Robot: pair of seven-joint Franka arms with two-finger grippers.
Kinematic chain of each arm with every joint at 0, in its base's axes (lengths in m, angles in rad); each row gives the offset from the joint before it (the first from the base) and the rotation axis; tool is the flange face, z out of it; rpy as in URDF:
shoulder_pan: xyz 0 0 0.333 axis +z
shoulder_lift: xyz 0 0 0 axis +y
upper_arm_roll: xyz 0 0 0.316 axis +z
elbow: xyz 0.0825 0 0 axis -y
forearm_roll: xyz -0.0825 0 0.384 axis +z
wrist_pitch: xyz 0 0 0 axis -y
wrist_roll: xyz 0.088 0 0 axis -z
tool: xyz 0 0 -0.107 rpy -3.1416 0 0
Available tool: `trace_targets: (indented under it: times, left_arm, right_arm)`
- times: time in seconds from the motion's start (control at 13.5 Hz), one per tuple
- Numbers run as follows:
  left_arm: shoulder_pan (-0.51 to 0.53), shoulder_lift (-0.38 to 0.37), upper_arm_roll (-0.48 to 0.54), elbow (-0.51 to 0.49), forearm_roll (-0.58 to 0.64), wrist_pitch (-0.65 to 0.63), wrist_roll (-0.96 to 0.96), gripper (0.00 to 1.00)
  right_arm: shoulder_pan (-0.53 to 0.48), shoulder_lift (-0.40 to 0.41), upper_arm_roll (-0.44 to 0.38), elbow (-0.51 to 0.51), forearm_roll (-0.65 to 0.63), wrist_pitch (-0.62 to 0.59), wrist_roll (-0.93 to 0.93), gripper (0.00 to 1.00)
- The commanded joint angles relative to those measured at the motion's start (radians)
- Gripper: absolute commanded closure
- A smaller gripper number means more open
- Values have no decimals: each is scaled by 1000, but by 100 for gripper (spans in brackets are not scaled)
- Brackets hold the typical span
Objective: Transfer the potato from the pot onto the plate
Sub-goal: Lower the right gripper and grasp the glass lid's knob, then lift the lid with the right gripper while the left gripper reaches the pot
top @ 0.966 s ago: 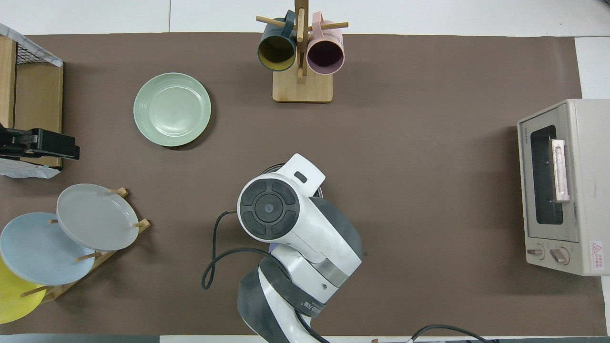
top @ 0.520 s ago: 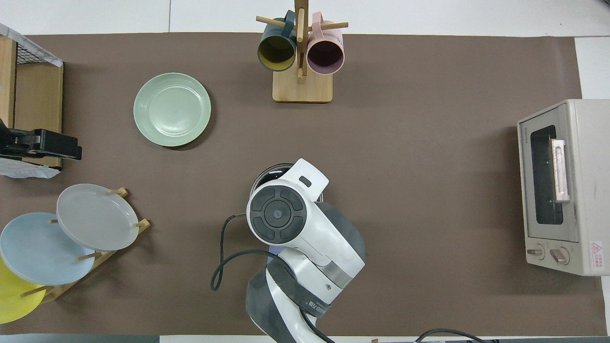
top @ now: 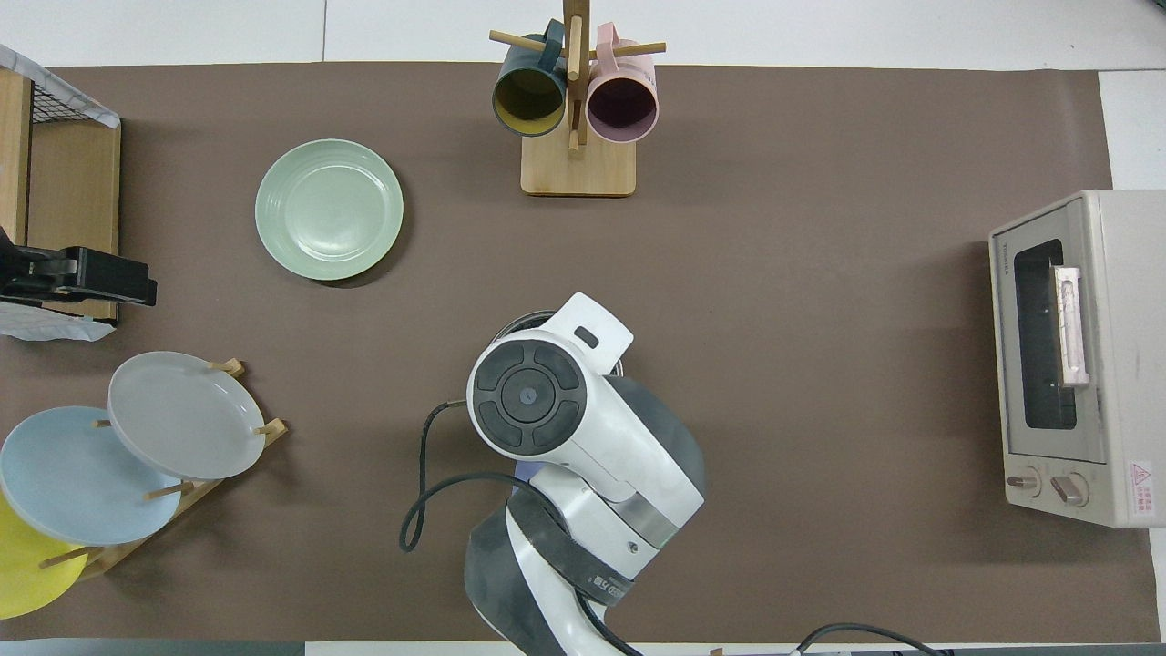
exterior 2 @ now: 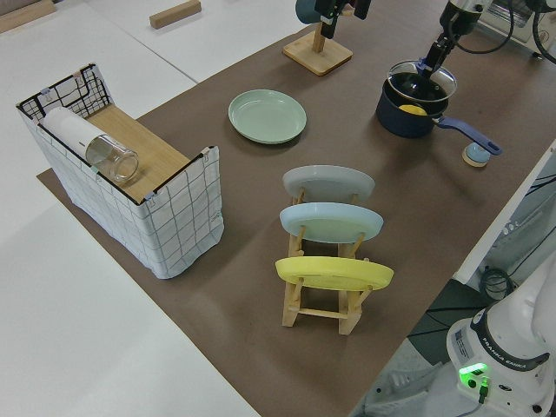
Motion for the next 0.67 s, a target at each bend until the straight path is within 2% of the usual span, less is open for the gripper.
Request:
trace_targets:
  times: [0.0,0.15,0.3,0.37,0.52,0.59]
  left_arm:
    - [-33,-29,1,-37,3,9,-8,0]
    - [-124,-13,1,-64,1,38,-148,0]
    - [-238,11,1,-133,-23,134,-312,0]
    - [-293,20,1,-182,-31,203,-384,0]
    - [-403,31,1,-264,-54,323,-487,0]
    - [-466,81,1,-282,-58,377,-552,0]
  right_arm:
    - [-131,-11,7,32,7,-63,-182,82]
    - [-206,-42,1,0,-7,-123,-343,82]
    - [-331,-48,2,-37,-7,-117,-502,82]
    - [-390,-54,2,-71,-7,-82,-588,82]
    - [-479,-106,2,-239,-7,77,-701,82]
    - [-503,-137,2,-337,-7,155,-722,82]
